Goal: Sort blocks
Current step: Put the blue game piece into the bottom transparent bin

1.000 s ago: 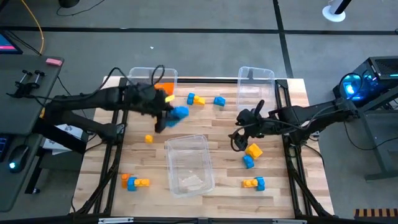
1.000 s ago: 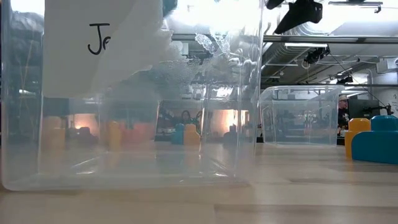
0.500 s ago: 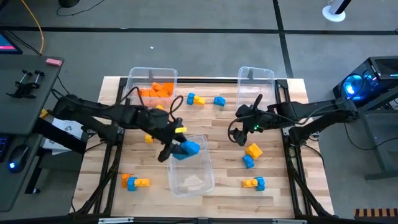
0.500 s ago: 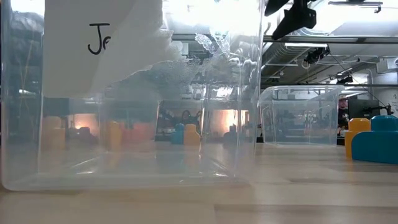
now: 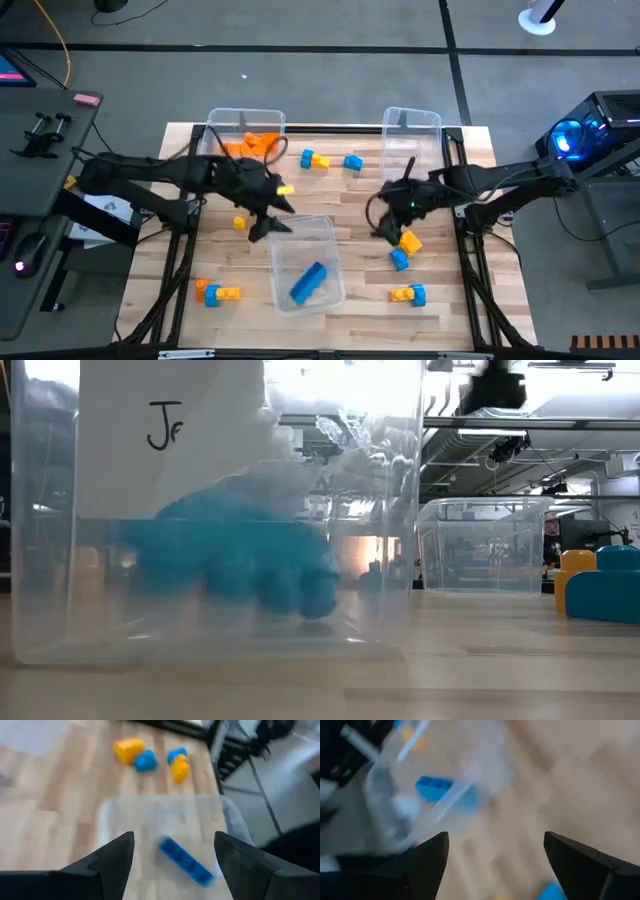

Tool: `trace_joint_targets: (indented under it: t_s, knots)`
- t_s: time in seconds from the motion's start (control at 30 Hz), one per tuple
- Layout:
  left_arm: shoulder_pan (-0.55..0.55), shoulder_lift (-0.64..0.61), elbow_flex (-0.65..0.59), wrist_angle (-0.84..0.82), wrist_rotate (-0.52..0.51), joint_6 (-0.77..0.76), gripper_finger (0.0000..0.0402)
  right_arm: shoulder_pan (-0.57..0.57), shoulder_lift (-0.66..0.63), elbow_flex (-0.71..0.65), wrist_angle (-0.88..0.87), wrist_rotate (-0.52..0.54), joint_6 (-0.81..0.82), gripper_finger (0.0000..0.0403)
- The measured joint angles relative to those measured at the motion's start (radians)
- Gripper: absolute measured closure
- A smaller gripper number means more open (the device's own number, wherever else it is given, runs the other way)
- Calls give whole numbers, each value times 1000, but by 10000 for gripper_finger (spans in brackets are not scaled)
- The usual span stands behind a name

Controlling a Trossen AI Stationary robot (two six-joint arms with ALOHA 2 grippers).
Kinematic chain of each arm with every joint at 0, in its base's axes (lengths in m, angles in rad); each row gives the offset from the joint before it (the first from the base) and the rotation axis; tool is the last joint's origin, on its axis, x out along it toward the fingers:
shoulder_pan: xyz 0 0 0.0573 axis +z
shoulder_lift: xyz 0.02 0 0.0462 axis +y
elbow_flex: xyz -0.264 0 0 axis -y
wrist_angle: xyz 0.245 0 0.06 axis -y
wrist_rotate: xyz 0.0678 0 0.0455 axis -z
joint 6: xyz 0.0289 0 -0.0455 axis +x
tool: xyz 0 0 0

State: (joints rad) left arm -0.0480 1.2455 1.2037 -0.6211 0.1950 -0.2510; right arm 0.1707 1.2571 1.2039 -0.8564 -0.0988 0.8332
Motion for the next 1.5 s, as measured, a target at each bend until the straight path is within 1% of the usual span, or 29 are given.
trace_joint_targets:
  t_s: [0.07, 0.2, 0.3, 0.4, 0.47, 0.57, 0.63, 0.73, 0.87, 1.0, 1.13, 1.2, 1.27, 1.33, 1.4, 1.5]
  knots:
    - [30, -33, 0, 13, -21, 16, 141, 45, 10, -27, -29, -51, 103, 80]
    - [72, -89, 0, 84, -85, 37, 142, 163, 42, -105, -73, -60, 358, 80]
    - [90, -108, 0, 137, -124, 43, 142, 240, 84, -171, -78, -60, 553, 80]
    - [103, -116, 0, 177, -134, 45, 142, 287, 139, -212, -77, -60, 677, 80]
    - [108, -115, 0, 187, -134, 44, 142, 301, 182, -221, -80, -40, 715, 80]
    - [109, -108, 0, 204, -134, 46, 142, 301, 244, -210, -107, 18, 736, 80]
    - [109, -107, 0, 201, -134, 46, 142, 293, 285, -205, -108, 35, 737, 80]
    - [109, -105, 0, 201, -133, 45, 142, 286, 342, -205, -103, 27, 732, 80]
    - [108, -104, 0, 201, -133, 43, 142, 277, 402, -205, -53, 16, 695, 80]
    - [108, -104, 0, 201, -133, 26, 142, 259, 447, -205, 3, 16, 692, 80]
    - [108, -104, 0, 201, -133, 19, 142, 249, 479, -205, 12, 16, 692, 82]
    - [108, -104, 0, 201, -132, 18, 142, 248, 493, -205, 11, 19, 691, 90]
    - [108, -104, 0, 201, -133, 18, 142, 247, 501, -203, 10, 19, 685, 109]
    - [108, -104, 0, 202, -133, 18, 142, 248, 504, -201, 9, 23, 685, 140]
    - [108, -104, 0, 216, -132, 17, 142, 248, 500, -201, 8, 28, 683, 178]
    - [108, -111, 0, 315, -117, -16, 142, 247, 475, -197, -33, 38, 649, 246]
